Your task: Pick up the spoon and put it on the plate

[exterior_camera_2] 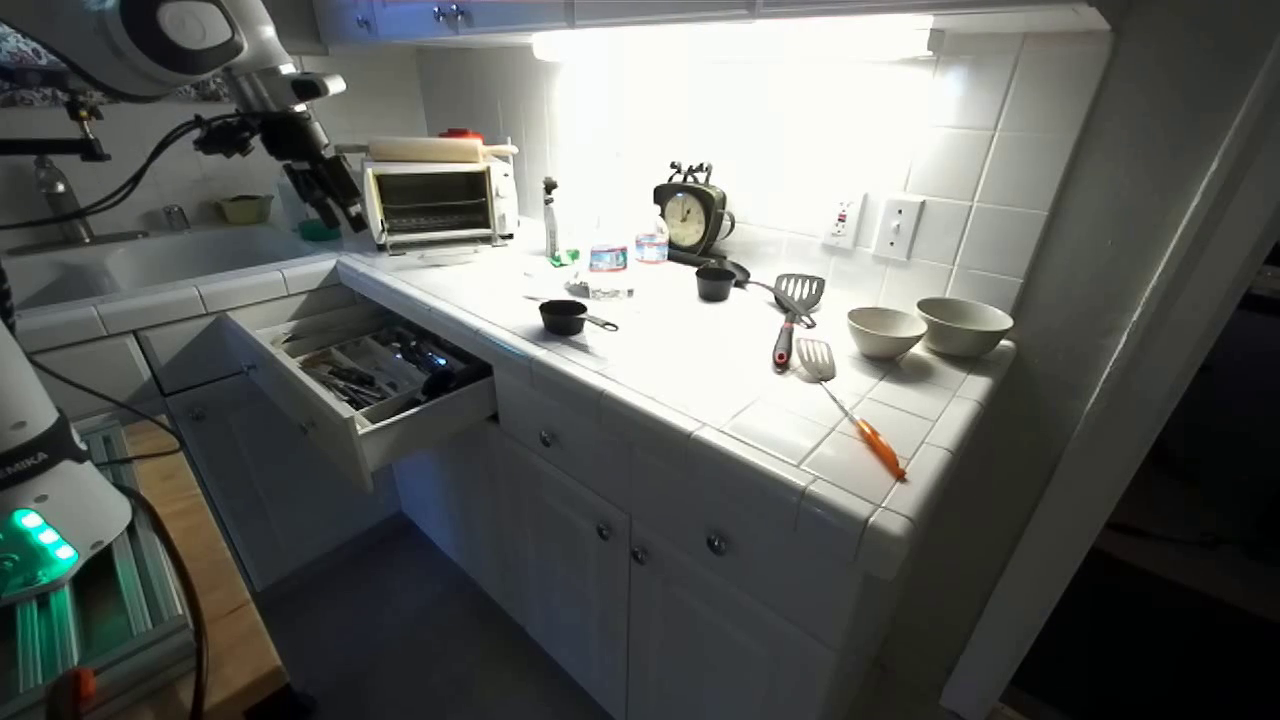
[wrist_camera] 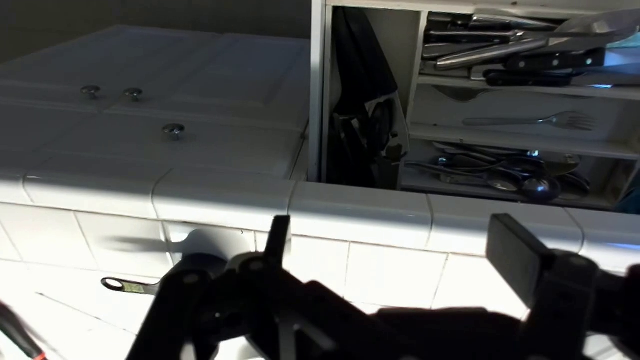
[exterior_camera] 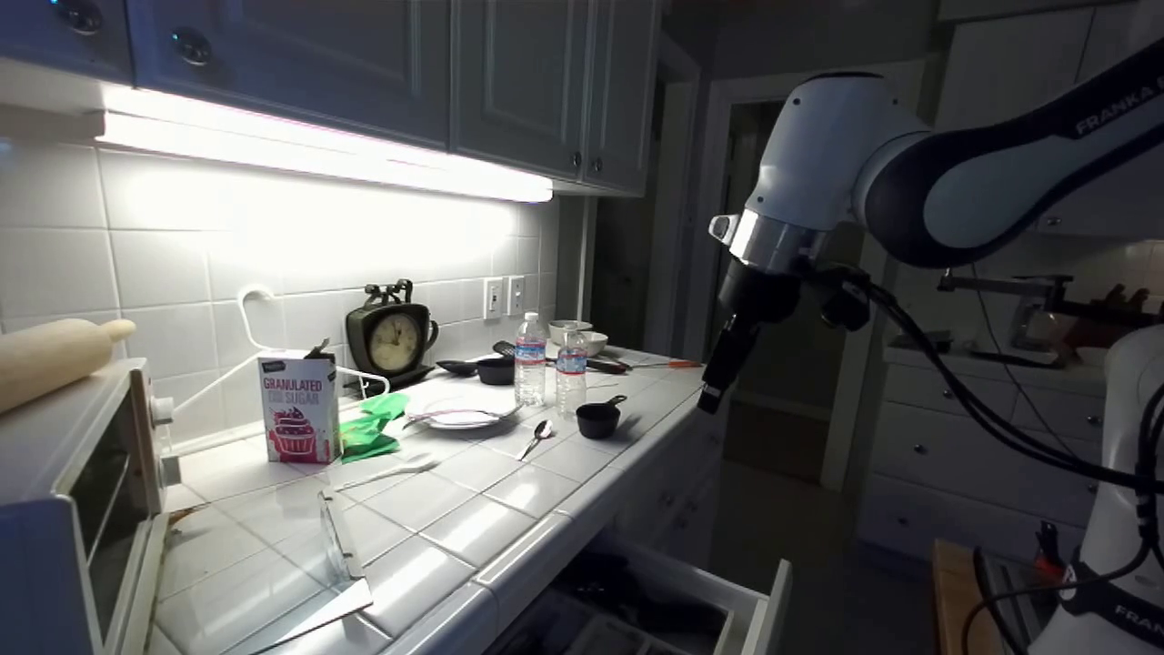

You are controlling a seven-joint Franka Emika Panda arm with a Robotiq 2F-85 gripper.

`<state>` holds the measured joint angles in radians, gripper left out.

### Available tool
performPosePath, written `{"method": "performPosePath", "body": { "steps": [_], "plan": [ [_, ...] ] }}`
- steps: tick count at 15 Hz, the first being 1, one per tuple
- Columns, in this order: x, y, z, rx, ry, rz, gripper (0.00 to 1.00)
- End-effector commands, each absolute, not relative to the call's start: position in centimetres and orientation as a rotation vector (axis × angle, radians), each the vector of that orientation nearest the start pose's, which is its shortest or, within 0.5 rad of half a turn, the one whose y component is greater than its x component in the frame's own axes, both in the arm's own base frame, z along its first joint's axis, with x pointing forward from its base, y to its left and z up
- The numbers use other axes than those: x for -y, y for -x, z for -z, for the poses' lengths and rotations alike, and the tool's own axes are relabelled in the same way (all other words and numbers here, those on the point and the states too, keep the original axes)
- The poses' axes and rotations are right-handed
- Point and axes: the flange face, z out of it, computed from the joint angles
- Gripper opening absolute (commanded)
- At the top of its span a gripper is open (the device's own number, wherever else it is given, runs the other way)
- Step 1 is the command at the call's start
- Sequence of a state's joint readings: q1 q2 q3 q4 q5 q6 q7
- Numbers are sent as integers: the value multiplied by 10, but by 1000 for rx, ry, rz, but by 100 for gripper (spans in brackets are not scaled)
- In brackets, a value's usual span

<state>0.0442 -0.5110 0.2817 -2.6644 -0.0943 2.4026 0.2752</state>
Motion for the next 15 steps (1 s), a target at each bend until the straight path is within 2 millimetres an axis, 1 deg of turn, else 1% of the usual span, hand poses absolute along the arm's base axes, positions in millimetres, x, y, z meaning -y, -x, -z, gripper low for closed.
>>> {"method": "performPosePath", "body": {
  "steps": [1,3,4,5,8,12,13,15],
  "plan": [
    [-125,-377,-418,155,3241,451,100],
    [-125,-377,-418,157,3242,452,100],
    [-122,-382,-415,119,3260,427,100],
    [-118,-393,-413,-68,3312,438,100],
    [-106,-411,-403,-318,3337,417,100],
    [-96,-439,-390,-685,3336,309,100],
    [-93,-448,-386,-770,3324,276,100],
    [-93,-464,-380,-842,3291,217,100]
  ]
}}
